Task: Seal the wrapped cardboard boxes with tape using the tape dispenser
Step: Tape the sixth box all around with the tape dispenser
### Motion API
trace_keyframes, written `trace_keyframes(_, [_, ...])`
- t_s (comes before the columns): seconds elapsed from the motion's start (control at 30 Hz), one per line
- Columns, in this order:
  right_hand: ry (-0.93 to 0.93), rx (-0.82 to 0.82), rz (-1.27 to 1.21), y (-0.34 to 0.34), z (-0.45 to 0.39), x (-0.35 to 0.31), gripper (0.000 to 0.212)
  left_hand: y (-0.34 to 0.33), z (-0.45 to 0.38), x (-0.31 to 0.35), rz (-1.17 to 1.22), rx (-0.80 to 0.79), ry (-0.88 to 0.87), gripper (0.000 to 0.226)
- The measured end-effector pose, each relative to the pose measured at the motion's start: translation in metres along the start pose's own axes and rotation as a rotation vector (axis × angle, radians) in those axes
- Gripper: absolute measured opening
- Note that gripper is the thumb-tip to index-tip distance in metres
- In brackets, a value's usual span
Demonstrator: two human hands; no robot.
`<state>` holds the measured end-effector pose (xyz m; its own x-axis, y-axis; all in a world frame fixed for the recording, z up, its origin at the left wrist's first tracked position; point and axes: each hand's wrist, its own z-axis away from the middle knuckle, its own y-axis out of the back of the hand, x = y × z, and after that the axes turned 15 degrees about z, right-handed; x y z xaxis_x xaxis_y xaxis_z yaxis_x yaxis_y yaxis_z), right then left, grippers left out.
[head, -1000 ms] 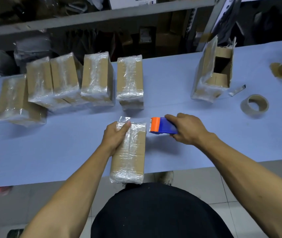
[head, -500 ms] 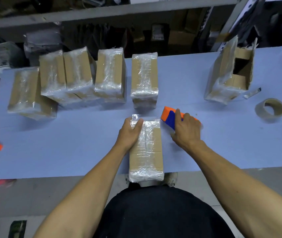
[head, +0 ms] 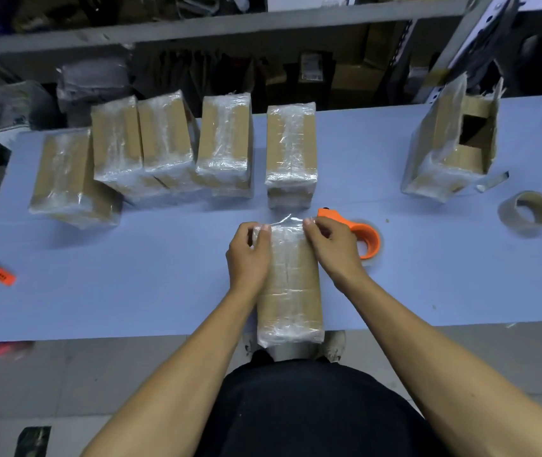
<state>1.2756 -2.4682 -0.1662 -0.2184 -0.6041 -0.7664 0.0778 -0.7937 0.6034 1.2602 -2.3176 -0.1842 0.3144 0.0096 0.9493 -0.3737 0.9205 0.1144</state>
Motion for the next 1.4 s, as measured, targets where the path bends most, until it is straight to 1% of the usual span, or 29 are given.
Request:
trace_keyframes(0.07, [0.039,0.135,-0.034,0.003,-0.004,-0.014,0.03,0.001,-0.002,0.017,0.168,0.035,-0.036,0.008])
trace_keyframes(0.1, [0.043,0.176,-0.086,0.005,-0.006,-0.021,0.023,0.001,-0.003,0.025,0.254,0.05,-0.053,0.009])
trace_keyframes(0.17, [0.05,0.218,-0.202,0.005,-0.007,-0.031,0.019,0.001,-0.001,0.031,0.342,0.076,-0.102,0.013])
trace_keyframes(0.23, [0.067,0.253,-0.237,0.0,-0.002,-0.034,0.015,0.002,0.006,0.03,0.353,0.095,-0.143,0.012])
trace_keyframes(0.3, [0.058,0.302,-0.218,-0.005,0.004,-0.033,0.012,0.003,0.011,0.023,0.341,0.111,-0.176,0.013])
trace_keyframes(0.4, [0.029,0.391,-0.156,-0.01,0.012,-0.033,0.019,-0.002,0.018,0.019,0.298,0.18,-0.184,0.026])
trace_keyframes(0.47, [0.01,0.409,-0.133,-0.011,0.013,-0.037,0.022,-0.009,0.021,0.022,0.285,0.244,-0.174,0.025])
trace_keyframes(0.53, [-0.022,0.385,-0.101,-0.01,0.012,-0.041,0.021,-0.015,0.021,0.028,0.282,0.323,-0.124,0.018])
trace_keyframes(0.6, [-0.069,0.324,-0.089,-0.007,0.009,-0.046,0.011,-0.02,0.018,0.035,0.357,0.365,0.006,0.018])
trace_keyframes(0.63, [-0.11,0.281,-0.107,-0.006,0.007,-0.049,0.012,-0.022,0.015,0.039,0.418,0.372,0.085,0.021])
trace_keyframes(0.7, [-0.176,0.19,-0.142,-0.004,0.003,-0.054,0.04,-0.024,0.012,0.043,0.473,0.353,0.169,0.022])
trace_keyframes(0.77, [-0.152,0.116,-0.056,-0.006,0.003,-0.057,0.052,-0.021,0.012,0.041,0.45,0.273,0.219,0.024])
trace_keyframes(0.83, [-0.092,0.087,0.039,-0.009,0.008,-0.059,0.059,-0.018,0.011,0.039,0.425,0.182,0.268,0.027])
trace_keyframes(0.87, [-0.077,0.091,0.06,-0.01,0.009,-0.061,0.059,-0.017,0.01,0.039,0.419,0.158,0.269,0.025])
trace_keyframes(0.97, [-0.078,0.123,0.104,-0.009,0.002,-0.065,0.049,-0.015,0.003,0.04,0.342,0.113,0.182,0.01])
trace_keyframes(1.03, [-0.092,0.114,0.123,-0.007,-0.005,-0.069,0.045,-0.008,-0.002,0.039,0.352,-0.029,0.106,0.007])
trace_keyframes(1.1, [-0.065,0.076,0.152,-0.007,-0.012,-0.07,0.044,0.005,-0.009,0.035,0.261,-0.215,0.01,0.011])
trace_keyframes(1.13, [-0.033,0.048,0.155,-0.006,-0.014,-0.069,0.045,0.011,-0.014,0.032,0.198,-0.273,-0.028,0.011])
trace_keyframes(1.17, [-0.004,0.023,0.14,-0.006,-0.014,-0.067,0.047,0.017,-0.018,0.03,0.152,-0.287,-0.053,0.011])
trace_keyframes(1.2, [0.009,0.006,0.105,-0.006,-0.014,-0.065,0.05,0.022,-0.022,0.03,0.12,-0.272,-0.083,0.012])
trace_keyframes(1.27, [-0.001,-0.043,0.035,-0.005,-0.011,-0.057,0.055,0.024,-0.026,0.031,0.069,-0.204,-0.148,0.023])
trace_keyframes(1.3, [-0.005,-0.079,0.042,-0.005,-0.008,-0.049,0.057,0.024,-0.027,0.032,0.035,-0.162,-0.165,0.028])
trace_keyframes(1.37, [-0.049,-0.142,0.143,-0.003,-0.001,-0.027,0.06,0.023,-0.029,0.03,-0.029,-0.054,-0.137,0.037])
trace_keyframes(1.4, [-0.084,-0.158,0.211,-0.001,0.003,-0.015,0.056,0.025,-0.028,0.027,-0.046,0.022,-0.1,0.045])
